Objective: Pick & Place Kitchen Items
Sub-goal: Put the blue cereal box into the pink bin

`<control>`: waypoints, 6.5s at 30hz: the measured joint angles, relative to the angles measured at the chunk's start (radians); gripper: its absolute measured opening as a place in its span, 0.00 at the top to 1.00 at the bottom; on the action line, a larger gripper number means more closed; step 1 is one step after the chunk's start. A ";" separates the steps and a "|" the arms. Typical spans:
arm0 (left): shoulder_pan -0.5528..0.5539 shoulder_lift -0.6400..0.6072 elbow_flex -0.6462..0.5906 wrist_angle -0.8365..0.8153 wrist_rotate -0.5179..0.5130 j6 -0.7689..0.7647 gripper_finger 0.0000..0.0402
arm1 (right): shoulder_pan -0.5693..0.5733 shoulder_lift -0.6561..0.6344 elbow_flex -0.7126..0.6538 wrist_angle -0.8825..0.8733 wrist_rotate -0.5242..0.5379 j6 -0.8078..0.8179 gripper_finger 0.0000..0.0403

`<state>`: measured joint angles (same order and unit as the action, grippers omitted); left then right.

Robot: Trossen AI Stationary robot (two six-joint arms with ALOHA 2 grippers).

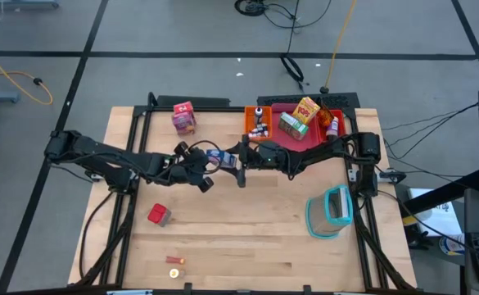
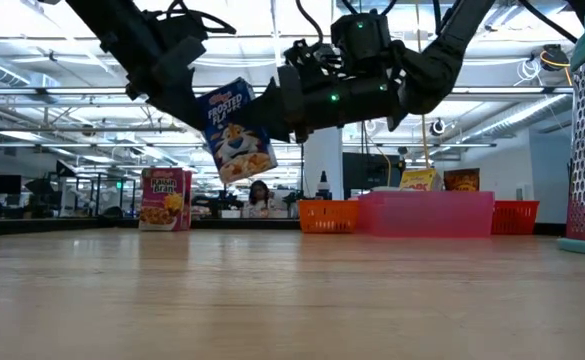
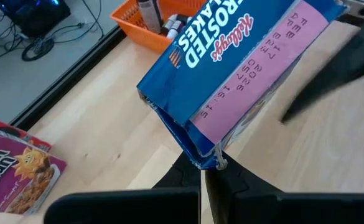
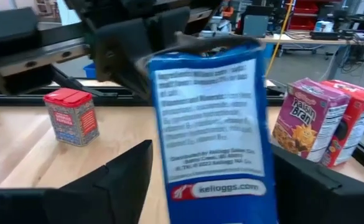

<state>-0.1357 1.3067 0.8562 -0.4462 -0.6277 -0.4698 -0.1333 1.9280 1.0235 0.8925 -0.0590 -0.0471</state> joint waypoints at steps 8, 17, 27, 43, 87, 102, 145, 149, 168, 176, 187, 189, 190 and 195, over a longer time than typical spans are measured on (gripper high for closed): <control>-0.006 0.000 0.000 -0.019 0.000 -0.007 1.00 | -0.002 0.000 0.000 0.013 0.006 0.007 0.54; -0.006 0.000 0.000 -0.022 0.002 -0.006 1.00 | -0.002 0.000 0.000 0.011 0.005 0.007 0.68; -0.006 0.000 0.000 -0.035 -0.013 0.029 0.95 | -0.002 0.000 0.000 0.010 0.005 0.009 0.68; 0.000 0.000 0.000 -0.252 -0.177 -0.094 0.88 | -0.045 -0.125 -0.029 -0.155 0.008 -0.004 0.68; -0.004 0.000 0.000 -0.184 -0.175 -0.113 0.88 | -0.079 -0.886 -0.922 -0.006 0.874 0.107 0.68; -0.004 0.000 0.000 -0.177 -0.175 -0.120 0.88 | -0.079 -0.884 -0.974 0.017 0.897 0.238 0.68; -0.004 0.000 -0.001 -0.146 -0.175 -0.111 0.88 | -0.049 -0.719 -0.977 -0.038 0.892 0.343 0.67; -0.004 0.000 -0.001 -0.147 -0.175 -0.111 0.88 | -0.049 -0.719 -0.977 -0.037 0.867 0.342 0.63; 0.002 0.000 -0.001 -0.159 -0.189 -0.135 0.88 | -0.049 -0.719 -0.977 -0.024 0.868 0.307 0.39; 0.069 0.000 -0.001 -0.255 -0.235 -0.198 0.88 | -0.048 -0.731 -0.977 0.096 0.866 0.200 0.39; 0.242 0.000 -0.001 -0.424 -0.235 -0.319 0.88 | -0.048 -0.765 -0.977 0.152 0.866 0.154 0.38; 0.280 0.000 -0.001 -0.431 -0.217 -0.319 0.88 | -0.048 -0.772 -0.977 0.152 0.865 0.154 0.38; 0.298 0.000 -0.001 -0.431 -0.206 -0.318 0.88 | -0.048 -0.775 -0.977 0.152 0.861 0.154 0.38; 0.375 0.000 -0.001 -0.428 -0.163 -0.315 0.79 | -0.048 -0.792 -0.977 0.164 0.810 0.127 0.38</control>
<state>0.2397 1.3064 0.8555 -0.8745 -0.7905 -0.7844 -0.1814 1.1361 0.0467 1.0562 0.7512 0.0802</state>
